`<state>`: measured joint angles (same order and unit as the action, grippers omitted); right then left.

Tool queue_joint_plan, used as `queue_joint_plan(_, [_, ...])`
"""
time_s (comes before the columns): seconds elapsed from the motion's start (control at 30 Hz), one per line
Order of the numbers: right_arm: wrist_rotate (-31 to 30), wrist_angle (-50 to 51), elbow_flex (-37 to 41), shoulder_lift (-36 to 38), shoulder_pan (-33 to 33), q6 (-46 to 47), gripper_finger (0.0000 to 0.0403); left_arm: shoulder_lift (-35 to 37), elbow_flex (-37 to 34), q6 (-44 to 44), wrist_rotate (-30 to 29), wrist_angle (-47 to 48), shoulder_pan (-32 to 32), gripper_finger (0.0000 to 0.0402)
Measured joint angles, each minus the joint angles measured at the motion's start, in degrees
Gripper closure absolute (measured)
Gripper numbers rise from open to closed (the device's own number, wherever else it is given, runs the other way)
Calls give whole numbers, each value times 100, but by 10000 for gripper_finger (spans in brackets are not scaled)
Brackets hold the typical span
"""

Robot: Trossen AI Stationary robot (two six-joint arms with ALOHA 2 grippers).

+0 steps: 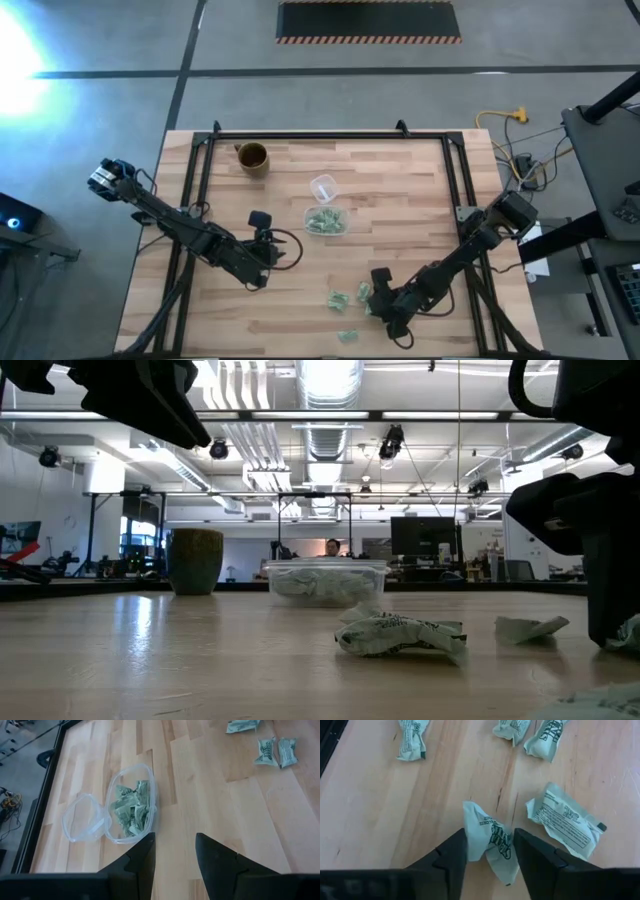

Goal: Pick and place Stevia / Truvia into bins
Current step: Put the stevia packet into the bottom transparent container

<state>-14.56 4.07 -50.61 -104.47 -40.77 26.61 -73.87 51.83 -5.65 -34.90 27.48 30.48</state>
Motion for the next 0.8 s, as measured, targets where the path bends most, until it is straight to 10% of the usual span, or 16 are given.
queue_joint_plan(0.4, [-45,202,-59,17,2,-158,367,0,-35,0,0,-33,0,278])
queue_joint_plan(0.8, [-98,1891,-674,295,4,-153,380,0,-66,0,-3,-49,-2,278])
